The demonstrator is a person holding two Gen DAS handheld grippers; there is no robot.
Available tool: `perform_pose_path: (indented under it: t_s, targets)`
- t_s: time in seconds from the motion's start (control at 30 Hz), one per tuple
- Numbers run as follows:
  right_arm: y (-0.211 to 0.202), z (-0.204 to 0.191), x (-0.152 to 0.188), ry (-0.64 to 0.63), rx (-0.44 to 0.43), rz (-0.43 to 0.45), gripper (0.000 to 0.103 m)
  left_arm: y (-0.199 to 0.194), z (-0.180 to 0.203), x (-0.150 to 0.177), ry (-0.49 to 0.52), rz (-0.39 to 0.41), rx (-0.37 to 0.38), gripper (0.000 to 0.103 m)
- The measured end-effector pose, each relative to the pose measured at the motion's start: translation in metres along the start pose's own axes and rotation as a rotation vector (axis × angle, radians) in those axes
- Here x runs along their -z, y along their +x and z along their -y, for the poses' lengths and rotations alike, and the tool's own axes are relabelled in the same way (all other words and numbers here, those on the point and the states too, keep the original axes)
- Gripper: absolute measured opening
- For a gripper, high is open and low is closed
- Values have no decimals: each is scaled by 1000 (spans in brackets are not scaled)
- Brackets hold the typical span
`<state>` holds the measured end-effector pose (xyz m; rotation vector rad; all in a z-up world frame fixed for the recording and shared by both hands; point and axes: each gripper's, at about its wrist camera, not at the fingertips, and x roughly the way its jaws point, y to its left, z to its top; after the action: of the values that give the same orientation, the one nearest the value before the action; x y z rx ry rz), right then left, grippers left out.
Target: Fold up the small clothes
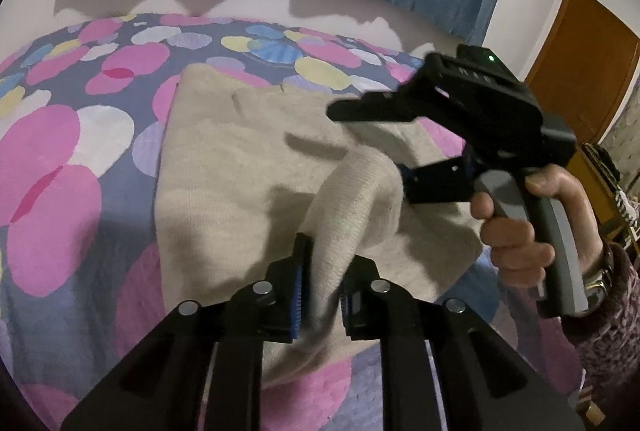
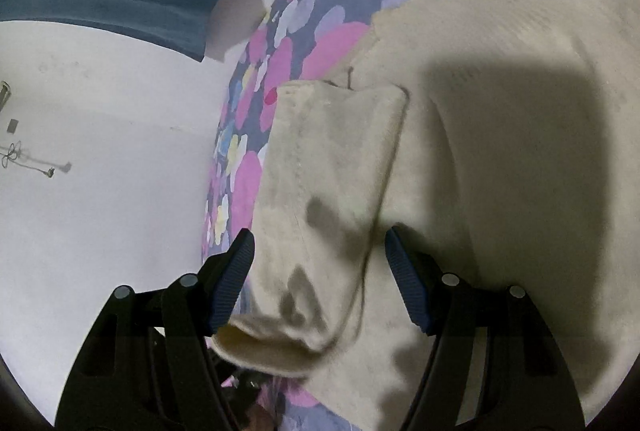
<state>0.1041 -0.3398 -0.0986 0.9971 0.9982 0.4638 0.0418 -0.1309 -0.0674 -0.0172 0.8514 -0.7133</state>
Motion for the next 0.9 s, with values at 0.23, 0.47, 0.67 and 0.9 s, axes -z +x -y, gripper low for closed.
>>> perform_pose_path:
  t_s: [0.23, 0.47, 0.67, 0.9]
  targets:
    - [13, -2, -10, -8, -2, -7, 68, 0, -2, 1, -24, 1, 11, 15]
    - [23, -10, -18, -27, 5, -7, 67, 2, 2, -3, -10, 10, 8, 15]
    - [33, -10, -25, -54, 65, -12, 48, 4, 0, -2, -15, 0, 14, 15]
    - [39, -6, -27, -79, 123, -30, 13, 6, 2, -1, -9, -9, 7, 8]
